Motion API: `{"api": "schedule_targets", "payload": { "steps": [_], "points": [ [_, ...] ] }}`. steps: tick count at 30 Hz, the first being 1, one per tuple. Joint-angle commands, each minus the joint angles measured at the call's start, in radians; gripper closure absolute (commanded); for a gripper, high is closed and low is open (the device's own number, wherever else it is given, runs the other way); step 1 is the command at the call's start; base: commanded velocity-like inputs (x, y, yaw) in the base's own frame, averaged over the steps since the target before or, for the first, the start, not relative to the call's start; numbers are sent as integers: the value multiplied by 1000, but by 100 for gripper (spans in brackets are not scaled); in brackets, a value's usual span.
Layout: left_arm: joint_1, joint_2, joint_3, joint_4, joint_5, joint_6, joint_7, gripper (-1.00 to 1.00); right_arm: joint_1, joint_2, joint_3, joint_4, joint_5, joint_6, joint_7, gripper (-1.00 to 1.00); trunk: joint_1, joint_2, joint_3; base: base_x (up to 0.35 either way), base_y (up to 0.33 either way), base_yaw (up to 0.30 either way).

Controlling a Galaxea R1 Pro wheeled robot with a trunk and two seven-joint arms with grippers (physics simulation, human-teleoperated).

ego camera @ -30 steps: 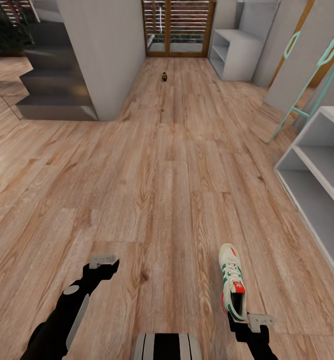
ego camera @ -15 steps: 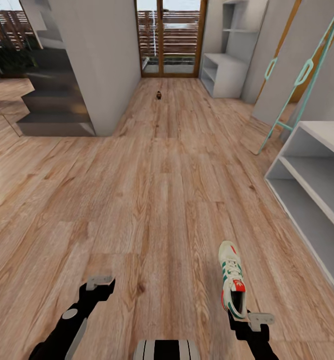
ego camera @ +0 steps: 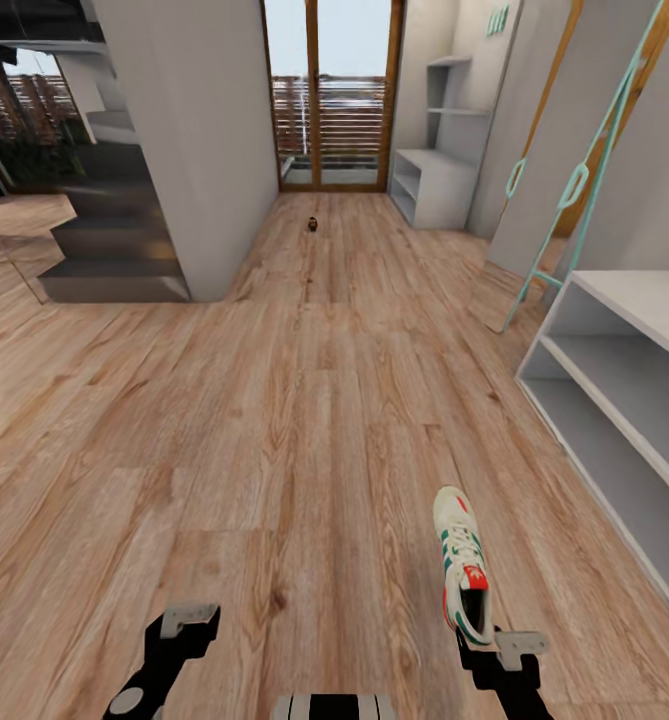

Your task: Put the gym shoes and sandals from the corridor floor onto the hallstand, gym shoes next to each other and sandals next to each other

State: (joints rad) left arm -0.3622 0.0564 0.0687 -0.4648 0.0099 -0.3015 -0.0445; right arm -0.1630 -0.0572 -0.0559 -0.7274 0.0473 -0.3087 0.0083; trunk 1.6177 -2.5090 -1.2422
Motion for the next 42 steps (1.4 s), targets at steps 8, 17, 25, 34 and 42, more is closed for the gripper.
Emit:
{"api": "schedule_targets", "payload": {
  "steps": [8,17,25,34,42],
  "points": [
    [55,14,10,120,92,-134,-6,-100,3,0,-2,104,6,-89,2,100,-4,2,43,0,0,-5],
    [83,12,10,124,93,-148,-7,-100,3,8,0,138,8,-95,0,100,-8,4,92,0,0,0],
    [84,11,10,124,89,-163,-9,-100,3,10,-1,137,8,-95,-2,100,-11,6,134,0,0,0],
    [84,11,10,124,88,-165,-9,-100,3,10,-2,135,7,-94,-3,100,-15,8,174,0,0,0],
    [83,10,7,124,88,-165,-9,-100,3,10,-4,133,6,-93,-4,100,-29,29,203,0,0,0]
  ]
}}
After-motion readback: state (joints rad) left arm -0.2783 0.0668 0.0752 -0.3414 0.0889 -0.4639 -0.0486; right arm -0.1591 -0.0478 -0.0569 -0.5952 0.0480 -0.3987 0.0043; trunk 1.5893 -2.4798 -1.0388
